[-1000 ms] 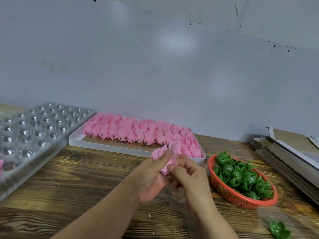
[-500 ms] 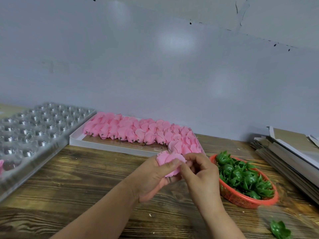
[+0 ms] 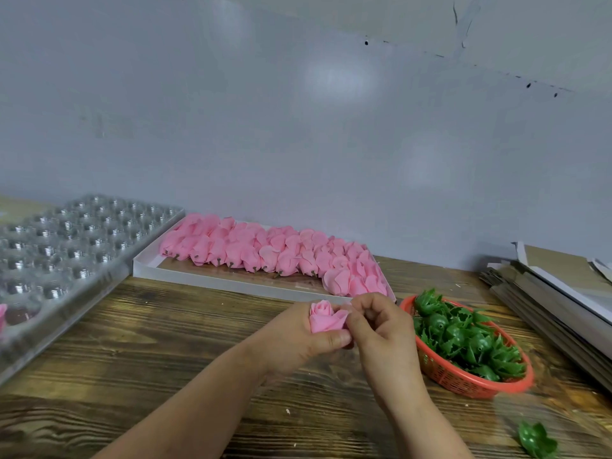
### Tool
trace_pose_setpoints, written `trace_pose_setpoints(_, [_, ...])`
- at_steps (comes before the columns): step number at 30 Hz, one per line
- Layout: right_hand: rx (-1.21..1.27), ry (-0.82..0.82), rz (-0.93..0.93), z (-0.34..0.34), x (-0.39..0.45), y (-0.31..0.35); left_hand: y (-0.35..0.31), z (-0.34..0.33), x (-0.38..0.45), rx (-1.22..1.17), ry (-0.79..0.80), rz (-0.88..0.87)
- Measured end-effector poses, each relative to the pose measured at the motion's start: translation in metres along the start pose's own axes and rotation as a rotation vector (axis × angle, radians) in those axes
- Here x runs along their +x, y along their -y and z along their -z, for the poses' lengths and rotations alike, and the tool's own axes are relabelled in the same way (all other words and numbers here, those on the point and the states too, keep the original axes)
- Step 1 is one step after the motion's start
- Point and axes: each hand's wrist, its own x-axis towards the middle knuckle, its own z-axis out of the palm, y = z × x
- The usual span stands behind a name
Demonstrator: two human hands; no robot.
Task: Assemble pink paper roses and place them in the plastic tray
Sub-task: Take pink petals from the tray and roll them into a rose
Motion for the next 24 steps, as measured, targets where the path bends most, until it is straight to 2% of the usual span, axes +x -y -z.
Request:
trace_pose_setpoints(11, [0.113,0.093,0.044,0.001,0.0,0.0,-0.003,-0.002,0.004,0.034,0.023,-0.095])
trace_pose_setpoints(16, [0.191,0.154,0.061,0.004,0.002,0.001,0.002,0.0,0.004,-0.035,-0.015,-0.041])
trace_pose_setpoints(18, [0.222,0.084,0.06,0.004,0.004,0.0,0.001,0.0,0.003,-0.028,-0.067,-0.004])
trace_pose_setpoints(21, [0.231,-0.172,0.022,0.004,0.006,-0.007,-0.002,0.0,0.004,-0.19,-0.228,0.059])
trace_pose_setpoints(22, [0.188,-0.2,0.029,0.003,0.005,-0.008,-0.002,0.001,0.005,-0.255,-0.274,0.056])
trace_pose_setpoints(24, [0.1,-0.122,0.042,-0.004,-0.001,-0.009,-0.003,0.0,0.008,-0.359,-0.325,0.04])
